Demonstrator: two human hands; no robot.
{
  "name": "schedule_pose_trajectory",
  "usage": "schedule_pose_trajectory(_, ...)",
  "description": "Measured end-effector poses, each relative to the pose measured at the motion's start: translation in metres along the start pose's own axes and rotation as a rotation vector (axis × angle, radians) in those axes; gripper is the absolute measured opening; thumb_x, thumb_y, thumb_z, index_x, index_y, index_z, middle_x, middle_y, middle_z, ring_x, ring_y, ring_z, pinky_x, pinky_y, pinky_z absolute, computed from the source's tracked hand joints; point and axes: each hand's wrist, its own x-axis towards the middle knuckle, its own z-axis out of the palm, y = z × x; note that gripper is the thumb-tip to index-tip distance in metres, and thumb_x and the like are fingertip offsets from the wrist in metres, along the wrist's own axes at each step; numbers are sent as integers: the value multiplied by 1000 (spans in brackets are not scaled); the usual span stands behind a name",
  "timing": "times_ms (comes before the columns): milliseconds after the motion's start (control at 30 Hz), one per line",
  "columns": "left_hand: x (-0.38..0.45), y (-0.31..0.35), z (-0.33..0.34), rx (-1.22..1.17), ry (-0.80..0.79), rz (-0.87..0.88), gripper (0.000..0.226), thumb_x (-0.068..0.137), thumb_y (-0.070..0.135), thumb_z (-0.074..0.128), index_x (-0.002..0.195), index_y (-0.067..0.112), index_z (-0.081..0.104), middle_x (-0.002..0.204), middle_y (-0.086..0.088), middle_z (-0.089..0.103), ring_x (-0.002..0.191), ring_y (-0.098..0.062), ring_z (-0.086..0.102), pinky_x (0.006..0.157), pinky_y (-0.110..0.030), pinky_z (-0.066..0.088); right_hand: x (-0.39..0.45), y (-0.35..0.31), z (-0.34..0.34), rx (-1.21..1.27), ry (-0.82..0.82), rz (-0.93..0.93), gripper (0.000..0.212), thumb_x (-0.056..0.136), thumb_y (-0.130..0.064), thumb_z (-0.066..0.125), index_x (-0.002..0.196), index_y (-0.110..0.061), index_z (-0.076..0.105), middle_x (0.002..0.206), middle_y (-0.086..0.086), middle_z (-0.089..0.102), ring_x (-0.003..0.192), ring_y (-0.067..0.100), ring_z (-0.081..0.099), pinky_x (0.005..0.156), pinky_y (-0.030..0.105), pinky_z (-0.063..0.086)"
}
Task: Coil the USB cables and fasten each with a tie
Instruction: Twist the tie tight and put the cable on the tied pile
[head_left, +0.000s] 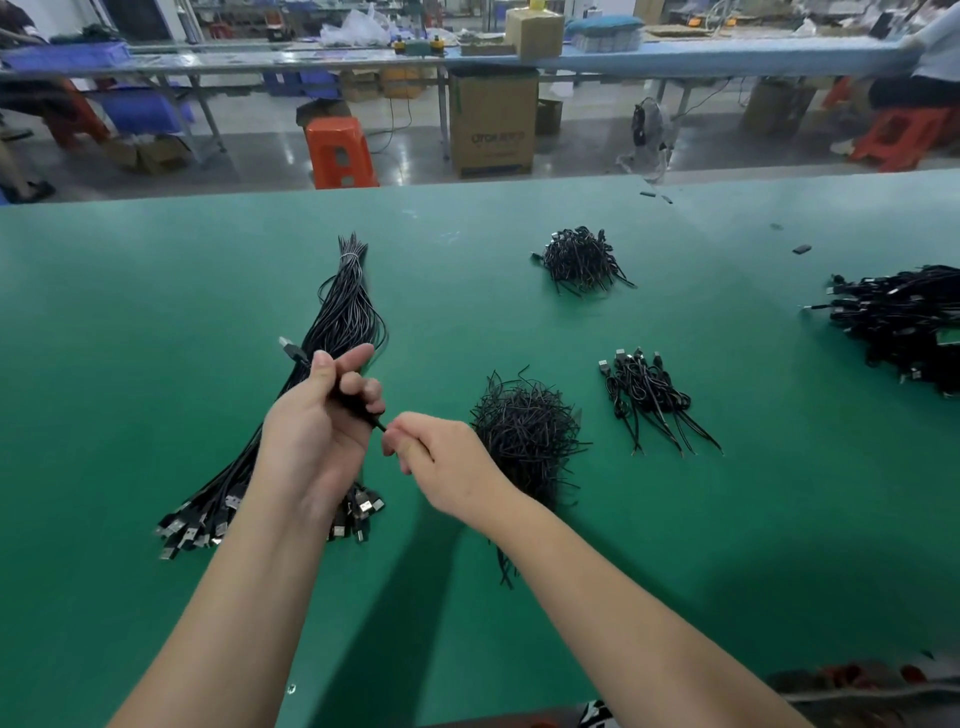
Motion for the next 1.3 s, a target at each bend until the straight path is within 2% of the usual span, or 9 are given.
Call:
schedule_pose_trajectory(200,-2,4,0,36,-67,-5,36,106,31,41,101,4,63,53,10,39,50,-8,36,47,-18,37,-5,8,-3,-69,0,35,25,105,-27,46,93,-16,64,83,-4,68,79,19,61,77,36,49)
schedule_pose_trajectory(400,-3,-2,-6,277,-31,110,36,105,30,47,100,1,68,74,-2,70,52,-9,50,47,-17,40,-9,1,0,-28,-65,50,25,104,-26,46,92,-13,62,86,-2,72,81,21,66,80,41,53)
schedule_pose_trajectory(533,-5,-5,-5,476,56,174,36,107,30,44,98,4,68,93,-11,77,49,-9,53,46,-18,42,-9,-1,3,149,-101,143,9,101,-28,53,103,-21,58,91,1,70,73,20,70,70,35,55)
schedule_pose_trajectory(700,-13,-11,-1,458,84,101,38,106,33,45,103,3,67,94,-11,77,48,-12,46,59,-36,56,-6,-8,12,495,-142,266,48,91,-31,73,132,-25,51,107,1,66,63,7,56,61,26,45)
schedule_pose_trajectory(867,-13,-14,-2,413,47,82,37,106,31,45,103,2,68,83,-11,75,45,-12,41,56,-33,56,-6,-8,17,538,-98,203,17,91,-25,74,100,-29,60,92,-6,64,58,8,47,55,26,42)
schedule_pose_trajectory(1000,-12,-14,-11,323,-33,77,34,105,30,48,102,6,71,65,0,57,47,-11,42,49,-22,48,-5,-8,19,542,-96,220,33,88,-24,75,118,-25,61,95,-13,62,67,18,50,62,36,47)
schedule_pose_trajectory(1100,-13,-18,-14,279,-102,50,33,104,29,49,103,3,69,61,1,48,50,-14,47,50,-24,48,-2,-6,20,535,-25,255,33,88,-19,74,119,-23,63,85,-12,62,67,12,52,64,33,45)
schedule_pose_trajectory(1200,-12,-22,-15,299,-131,22,35,103,30,50,97,0,68,60,1,50,58,-19,58,59,-29,54,-3,-4,18,536,30,259,15,86,-19,77,92,-22,64,71,-17,49,62,4,45,62,26,41)
schedule_pose_trajectory(1300,-13,-19,-16,305,-203,-82,36,97,32,54,87,7,77,65,-6,63,70,-26,68,66,-36,59,-5,2,15,588,24,273,28,84,-9,77,72,-24,56,64,-16,42,58,4,40,60,27,39)
